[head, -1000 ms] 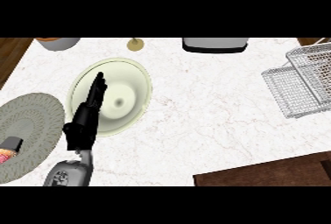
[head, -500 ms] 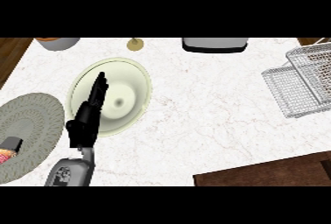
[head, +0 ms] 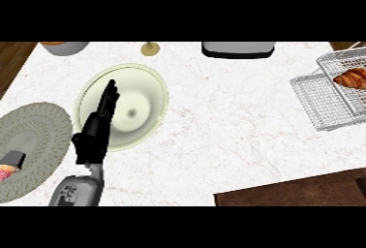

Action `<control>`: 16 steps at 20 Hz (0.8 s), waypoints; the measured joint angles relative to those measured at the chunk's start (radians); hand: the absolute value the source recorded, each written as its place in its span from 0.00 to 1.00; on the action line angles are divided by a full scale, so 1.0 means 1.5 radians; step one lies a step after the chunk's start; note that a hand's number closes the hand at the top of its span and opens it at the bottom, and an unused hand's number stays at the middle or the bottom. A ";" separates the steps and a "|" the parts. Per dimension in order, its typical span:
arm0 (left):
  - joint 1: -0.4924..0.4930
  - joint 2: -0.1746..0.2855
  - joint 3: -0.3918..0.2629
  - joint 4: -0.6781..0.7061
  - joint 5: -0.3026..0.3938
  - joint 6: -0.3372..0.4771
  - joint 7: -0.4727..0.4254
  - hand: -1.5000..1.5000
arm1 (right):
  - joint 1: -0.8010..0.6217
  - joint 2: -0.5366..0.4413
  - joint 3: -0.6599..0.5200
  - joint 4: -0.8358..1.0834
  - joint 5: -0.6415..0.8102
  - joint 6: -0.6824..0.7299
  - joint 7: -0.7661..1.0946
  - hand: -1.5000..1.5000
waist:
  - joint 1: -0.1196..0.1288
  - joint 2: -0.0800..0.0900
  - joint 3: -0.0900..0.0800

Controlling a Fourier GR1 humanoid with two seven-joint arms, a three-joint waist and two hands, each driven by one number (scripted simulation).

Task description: Pick the croissant from the tray and place it in the tiered basket

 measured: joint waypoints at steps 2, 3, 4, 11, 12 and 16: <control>0.008 -0.002 -0.005 -0.002 -0.003 0.001 -0.004 0.50 | -0.016 0.003 -0.016 0.035 -0.018 0.000 -0.012 0.00 | 0.000 0.000 0.000; 0.005 -0.002 -0.003 -0.003 -0.003 0.002 -0.001 0.50 | -0.025 0.005 -0.025 0.047 -0.027 -0.001 -0.014 0.00 | 0.000 0.000 0.000; 0.010 -0.001 -0.004 -0.006 -0.004 0.002 -0.003 0.50 | -0.034 0.009 -0.038 0.061 -0.038 -0.008 -0.012 0.00 | 0.000 -0.001 0.000; 0.002 0.000 -0.002 -0.017 -0.004 0.005 0.017 0.50 | -0.058 -0.044 -0.150 0.136 -0.106 -0.051 0.003 0.00 | -0.005 -0.001 0.000; 0.007 0.000 -0.004 -0.023 -0.005 0.006 0.019 0.50 | -0.056 -0.059 -0.164 0.149 -0.113 -0.053 0.006 0.00 | -0.005 -0.001 0.000; 0.013 -0.001 -0.001 -0.020 -0.002 0.005 0.009 0.50 | -0.039 -0.126 -0.231 0.208 -0.154 -0.038 0.012 0.00 | -0.010 -0.001 0.000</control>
